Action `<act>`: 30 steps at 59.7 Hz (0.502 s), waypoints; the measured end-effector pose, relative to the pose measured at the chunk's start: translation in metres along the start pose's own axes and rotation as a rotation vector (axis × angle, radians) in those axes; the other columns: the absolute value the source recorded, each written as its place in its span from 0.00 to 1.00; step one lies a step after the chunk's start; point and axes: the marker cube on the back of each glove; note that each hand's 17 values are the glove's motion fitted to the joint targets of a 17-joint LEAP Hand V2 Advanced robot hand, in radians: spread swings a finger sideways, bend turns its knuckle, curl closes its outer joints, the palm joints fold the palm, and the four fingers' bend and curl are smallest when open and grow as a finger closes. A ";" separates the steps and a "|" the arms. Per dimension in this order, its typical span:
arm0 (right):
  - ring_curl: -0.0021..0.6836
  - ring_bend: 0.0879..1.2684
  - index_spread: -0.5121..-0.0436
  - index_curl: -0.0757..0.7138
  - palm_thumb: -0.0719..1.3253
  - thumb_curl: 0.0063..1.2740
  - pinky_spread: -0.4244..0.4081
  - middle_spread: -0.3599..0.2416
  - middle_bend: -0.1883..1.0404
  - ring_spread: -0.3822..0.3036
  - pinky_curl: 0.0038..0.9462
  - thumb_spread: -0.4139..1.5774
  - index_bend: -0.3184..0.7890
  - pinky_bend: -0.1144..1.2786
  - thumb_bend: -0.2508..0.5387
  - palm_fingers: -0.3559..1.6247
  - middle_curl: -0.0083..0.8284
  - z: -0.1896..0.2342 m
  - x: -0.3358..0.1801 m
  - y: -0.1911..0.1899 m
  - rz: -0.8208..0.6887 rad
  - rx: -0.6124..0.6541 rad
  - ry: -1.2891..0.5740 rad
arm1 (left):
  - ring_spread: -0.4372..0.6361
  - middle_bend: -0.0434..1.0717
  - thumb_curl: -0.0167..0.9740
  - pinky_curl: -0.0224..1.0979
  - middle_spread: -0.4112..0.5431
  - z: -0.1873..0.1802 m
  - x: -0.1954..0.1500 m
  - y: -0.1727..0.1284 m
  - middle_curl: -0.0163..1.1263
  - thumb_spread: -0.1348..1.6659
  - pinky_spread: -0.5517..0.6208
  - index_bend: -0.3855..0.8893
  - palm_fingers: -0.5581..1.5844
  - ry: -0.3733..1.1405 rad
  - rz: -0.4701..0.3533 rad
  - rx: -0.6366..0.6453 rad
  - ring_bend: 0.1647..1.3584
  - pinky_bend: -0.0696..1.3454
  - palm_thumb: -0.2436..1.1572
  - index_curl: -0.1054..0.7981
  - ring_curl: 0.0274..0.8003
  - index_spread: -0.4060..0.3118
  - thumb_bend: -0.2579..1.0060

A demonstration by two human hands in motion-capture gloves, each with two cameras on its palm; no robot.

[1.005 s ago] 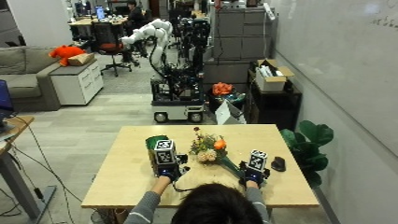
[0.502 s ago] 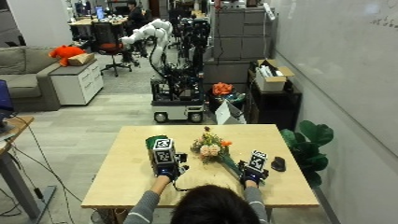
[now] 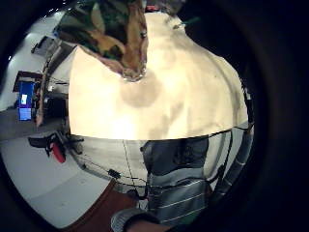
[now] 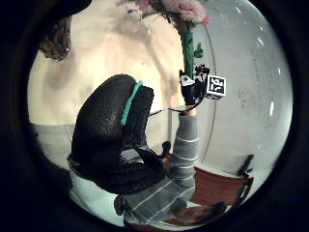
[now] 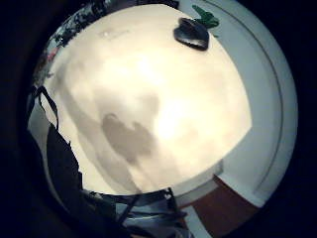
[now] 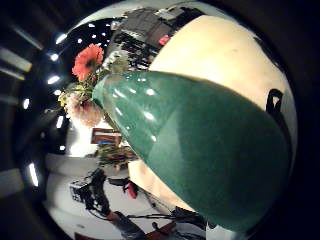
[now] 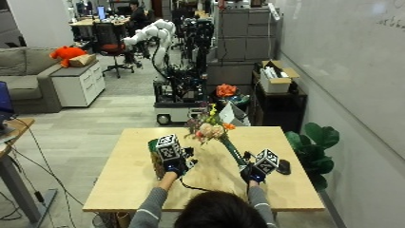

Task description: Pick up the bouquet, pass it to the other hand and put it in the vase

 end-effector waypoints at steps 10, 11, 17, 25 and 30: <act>0.82 0.77 0.65 0.88 0.87 0.43 0.25 0.41 0.86 0.31 0.56 0.74 0.78 0.64 0.31 0.89 0.82 -0.005 -0.046 0.012 -0.056 -0.179 -0.440 | 0.61 0.21 0.30 0.31 0.53 -0.027 0.020 -0.004 0.32 0.71 0.74 0.45 0.46 0.080 0.017 0.080 0.21 0.24 0.32 0.51 0.32 0.49 0.19; 0.82 0.77 0.65 0.88 0.87 0.44 0.25 0.41 0.86 0.31 0.56 0.74 0.78 0.64 0.30 0.89 0.82 -0.005 -0.052 0.010 -0.093 -0.184 -0.497 | 0.61 0.21 0.30 0.31 0.52 -0.030 0.022 -0.005 0.32 0.71 0.74 0.44 0.47 0.097 0.021 0.084 0.21 0.24 0.32 0.51 0.31 0.48 0.19; 0.82 0.78 0.66 0.89 0.86 0.45 0.25 0.42 0.87 0.31 0.57 0.74 0.79 0.65 0.30 0.88 0.82 -0.003 -0.069 0.005 -0.113 -0.323 -0.713 | 0.60 0.21 0.31 0.31 0.51 -0.048 0.040 0.000 0.33 0.71 0.73 0.44 0.48 0.224 0.026 0.089 0.19 0.22 0.33 0.52 0.32 0.49 0.19; 0.82 0.78 0.66 0.91 0.86 0.47 0.25 0.42 0.88 0.32 0.57 0.74 0.80 0.65 0.30 0.88 0.82 -0.004 -0.077 -0.002 -0.146 -0.029 -0.560 | 0.58 0.21 0.31 0.31 0.50 -0.062 0.058 -0.010 0.33 0.69 0.72 0.43 0.49 0.396 0.029 0.128 0.18 0.20 0.33 0.52 0.32 0.49 0.19; 0.82 0.79 0.66 0.91 0.86 0.48 0.25 0.42 0.88 0.32 0.58 0.74 0.80 0.65 0.31 0.88 0.82 -0.001 -0.079 0.007 0.017 0.028 -0.443 | 0.58 0.20 0.32 0.31 0.50 -0.060 0.065 -0.025 0.33 0.67 0.71 0.42 0.48 0.494 0.030 0.169 0.19 0.20 0.34 0.51 0.33 0.51 0.19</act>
